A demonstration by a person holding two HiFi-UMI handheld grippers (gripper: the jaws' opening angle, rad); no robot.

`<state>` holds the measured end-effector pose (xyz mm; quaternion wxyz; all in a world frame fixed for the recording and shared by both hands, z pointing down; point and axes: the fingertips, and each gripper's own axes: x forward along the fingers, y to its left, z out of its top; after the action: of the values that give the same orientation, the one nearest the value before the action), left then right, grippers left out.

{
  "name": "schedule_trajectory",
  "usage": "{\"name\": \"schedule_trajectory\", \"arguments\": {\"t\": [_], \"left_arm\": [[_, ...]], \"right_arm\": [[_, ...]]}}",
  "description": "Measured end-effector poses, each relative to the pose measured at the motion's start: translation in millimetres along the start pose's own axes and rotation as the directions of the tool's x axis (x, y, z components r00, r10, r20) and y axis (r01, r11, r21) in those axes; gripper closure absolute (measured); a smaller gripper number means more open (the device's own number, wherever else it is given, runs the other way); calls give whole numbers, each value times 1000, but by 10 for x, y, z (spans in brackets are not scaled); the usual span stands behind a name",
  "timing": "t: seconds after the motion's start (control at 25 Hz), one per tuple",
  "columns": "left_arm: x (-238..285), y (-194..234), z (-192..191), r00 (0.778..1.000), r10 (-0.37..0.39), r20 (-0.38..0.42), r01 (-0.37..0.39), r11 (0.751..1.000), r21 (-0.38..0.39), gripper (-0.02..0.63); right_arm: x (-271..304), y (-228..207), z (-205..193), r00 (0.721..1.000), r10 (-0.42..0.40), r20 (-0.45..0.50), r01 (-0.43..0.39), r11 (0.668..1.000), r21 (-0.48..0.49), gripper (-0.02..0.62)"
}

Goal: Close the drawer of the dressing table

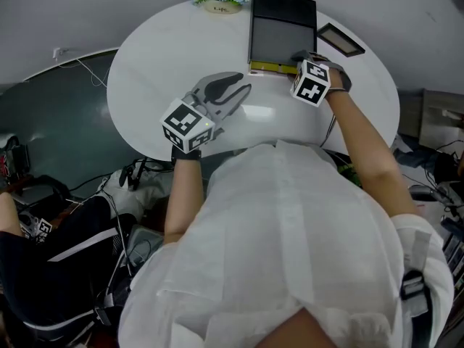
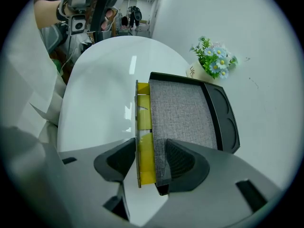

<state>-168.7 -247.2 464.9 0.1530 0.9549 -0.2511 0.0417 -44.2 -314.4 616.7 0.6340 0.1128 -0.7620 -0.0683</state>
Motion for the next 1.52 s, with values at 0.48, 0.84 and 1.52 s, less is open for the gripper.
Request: {"name": "schedule_trajectory", "arguments": {"t": [0.48, 0.84, 1.52], "left_arm": [[259, -594, -103, 1000, 6, -1, -5, 1000, 25, 497], [-89, -46, -42, 1000, 26, -2, -26, 1000, 8, 497], [-537, -163, -48, 995, 104, 5, -104, 995, -2, 497]], "right_arm": [[-210, 113, -461, 994, -112, -12, 112, 992, 54, 482], [33, -174, 56, 995, -98, -19, 99, 993, 61, 482], [-144, -55, 13, 988, -153, 13, 148, 975, 168, 460]]}}
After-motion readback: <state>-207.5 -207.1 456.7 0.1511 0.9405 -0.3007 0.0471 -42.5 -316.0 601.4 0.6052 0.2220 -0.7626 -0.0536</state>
